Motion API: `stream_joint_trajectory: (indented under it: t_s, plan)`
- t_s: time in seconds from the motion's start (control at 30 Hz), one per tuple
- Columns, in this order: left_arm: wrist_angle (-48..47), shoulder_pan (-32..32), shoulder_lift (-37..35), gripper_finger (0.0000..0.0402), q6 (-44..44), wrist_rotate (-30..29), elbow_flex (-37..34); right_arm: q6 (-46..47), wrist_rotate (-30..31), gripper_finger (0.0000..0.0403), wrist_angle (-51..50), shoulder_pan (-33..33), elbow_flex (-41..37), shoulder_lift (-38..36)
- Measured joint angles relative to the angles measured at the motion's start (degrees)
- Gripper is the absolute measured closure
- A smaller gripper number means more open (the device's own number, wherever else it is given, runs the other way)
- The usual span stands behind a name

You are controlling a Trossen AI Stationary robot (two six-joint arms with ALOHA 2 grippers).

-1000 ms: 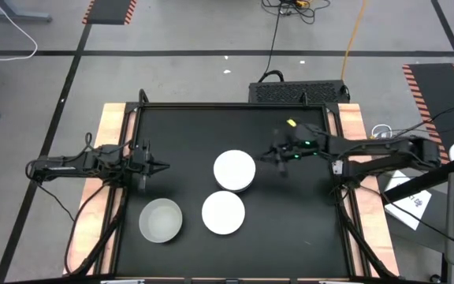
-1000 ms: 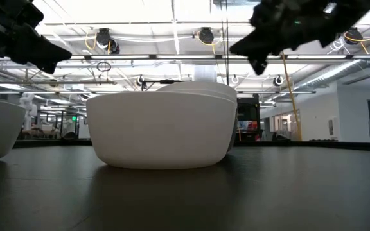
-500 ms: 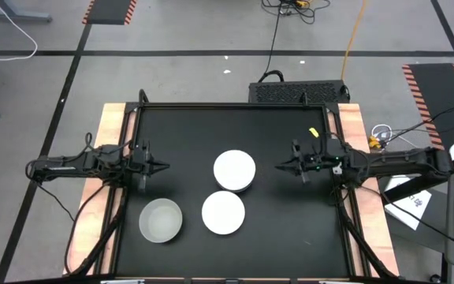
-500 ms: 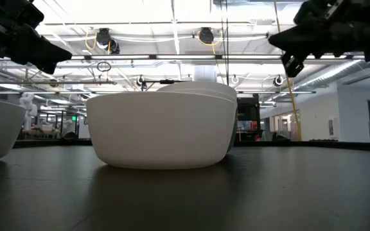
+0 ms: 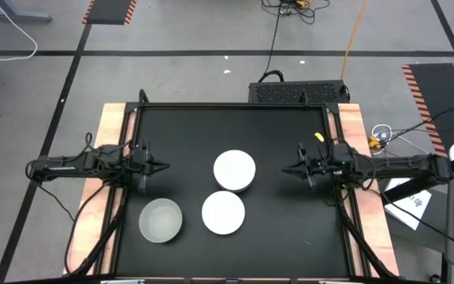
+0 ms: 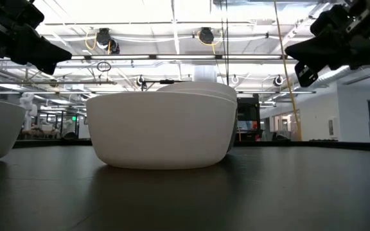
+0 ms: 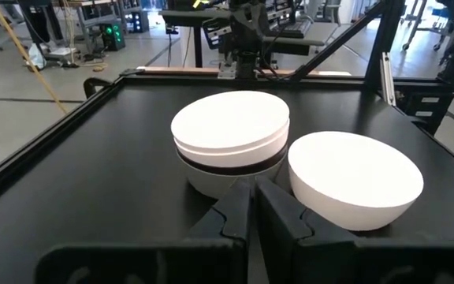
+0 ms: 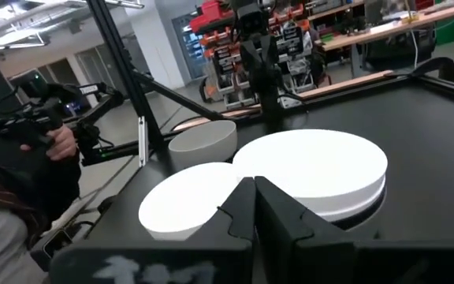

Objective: Nest bowls inside each other
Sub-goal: Stack the gray bowl on the white bowl

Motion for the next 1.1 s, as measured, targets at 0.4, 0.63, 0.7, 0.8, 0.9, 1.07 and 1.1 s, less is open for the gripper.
stream_joint_trajectory:
  t_s: [0.4,0.63,0.7,0.8,0.9,1.07,1.1]
  plan:
    - [0.4,0.0,0.0,0.0378,0.0,0.0,0.0,-2.0,-0.2,0.0403,0.5,0.0,-4.9,-4.7]
    - [4.8,0.0,0.0,0.0378,-0.8,3.5,0.0,-4.7,-0.2,0.0403,0.5,0.0,-5.0,-4.7]
    - [7.4,0.0,0.0,0.0378,-0.8,3.5,0.0,-5.6,-0.2,0.0403,0.5,0.0,-5.0,-4.7]
    - [10.9,0.0,0.0,0.0378,-0.6,4.1,0.0,-6.1,-0.2,0.0403,0.5,0.0,-5.0,-4.7]
    - [13.4,0.0,0.0,0.0375,-1.4,6.7,0.0,-4.9,-0.3,0.0403,1.4,0.0,-5.1,-4.7]
    - [16.7,0.0,0.0,0.0328,-9.0,9.7,0.0,-2.9,-0.4,0.0403,2.4,0.0,-5.1,-4.7]
    - [16.6,0.0,0.0,0.0313,-10.7,10.7,0.0,-2.5,-0.6,0.0403,2.4,0.0,-5.1,-4.7]
